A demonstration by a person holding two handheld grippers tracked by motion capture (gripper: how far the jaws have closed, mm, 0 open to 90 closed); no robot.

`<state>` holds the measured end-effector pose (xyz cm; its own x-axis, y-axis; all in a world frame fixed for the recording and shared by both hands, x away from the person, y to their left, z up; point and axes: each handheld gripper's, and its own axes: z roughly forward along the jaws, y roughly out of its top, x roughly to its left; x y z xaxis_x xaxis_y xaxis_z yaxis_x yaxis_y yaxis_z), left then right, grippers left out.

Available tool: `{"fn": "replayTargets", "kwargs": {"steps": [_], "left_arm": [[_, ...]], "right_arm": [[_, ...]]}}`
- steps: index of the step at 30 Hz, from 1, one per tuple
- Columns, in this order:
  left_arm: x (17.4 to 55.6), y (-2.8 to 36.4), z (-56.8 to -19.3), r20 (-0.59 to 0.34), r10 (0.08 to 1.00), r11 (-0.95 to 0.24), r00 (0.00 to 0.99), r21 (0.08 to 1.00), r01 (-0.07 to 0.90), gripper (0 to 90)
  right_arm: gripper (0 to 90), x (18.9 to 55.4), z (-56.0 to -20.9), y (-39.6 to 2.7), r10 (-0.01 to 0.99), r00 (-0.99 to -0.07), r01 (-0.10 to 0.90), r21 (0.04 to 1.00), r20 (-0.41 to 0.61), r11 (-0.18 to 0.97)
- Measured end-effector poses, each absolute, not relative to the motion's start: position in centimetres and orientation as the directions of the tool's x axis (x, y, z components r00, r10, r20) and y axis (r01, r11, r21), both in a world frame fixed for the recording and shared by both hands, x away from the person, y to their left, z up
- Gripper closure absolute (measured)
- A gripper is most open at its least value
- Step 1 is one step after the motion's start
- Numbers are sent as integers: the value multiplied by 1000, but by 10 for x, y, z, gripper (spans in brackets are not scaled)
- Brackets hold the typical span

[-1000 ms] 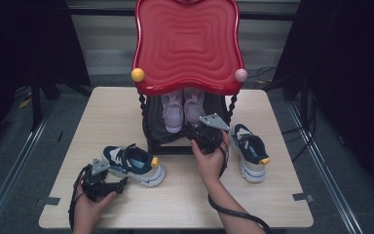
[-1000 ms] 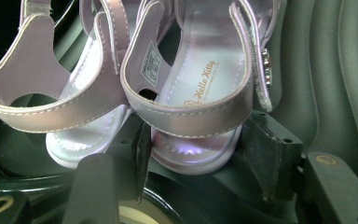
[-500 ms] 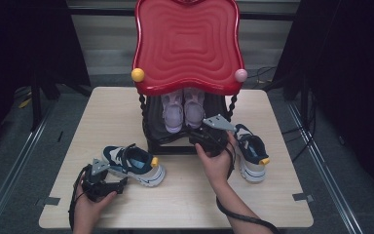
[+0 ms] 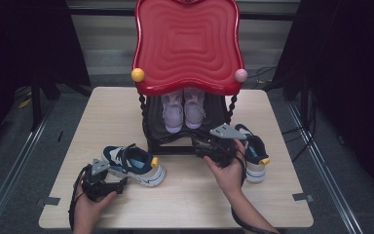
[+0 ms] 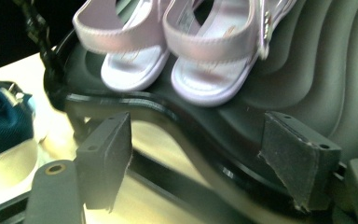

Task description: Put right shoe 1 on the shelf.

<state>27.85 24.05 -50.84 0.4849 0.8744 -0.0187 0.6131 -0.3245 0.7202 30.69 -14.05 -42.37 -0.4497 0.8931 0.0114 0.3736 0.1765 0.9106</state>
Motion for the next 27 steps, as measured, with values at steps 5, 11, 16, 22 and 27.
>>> {"fn": "replayTargets", "kwargs": {"steps": [5,11,16,22,27], "left_arm": [[278,240,-508,-19,874,-324,485,720,613,116],[278,240,-508,-19,874,-325,485,720,613,116],[278,241,-508,-18,874,-325,485,720,613,116],[278,240,-508,-19,874,-325,485,720,613,116],[278,240,-508,-19,874,-324,485,720,613,116]], "right_arm": [[238,298,-426,-146,878,-478,384,901,7,202],[224,290,-432,-152,859,-512,408,887,24,218],[212,284,-439,-157,844,-534,428,875,44,225],[195,275,-447,-164,830,-555,446,862,56,240],[188,269,-456,-169,818,-572,462,848,63,258]]}}
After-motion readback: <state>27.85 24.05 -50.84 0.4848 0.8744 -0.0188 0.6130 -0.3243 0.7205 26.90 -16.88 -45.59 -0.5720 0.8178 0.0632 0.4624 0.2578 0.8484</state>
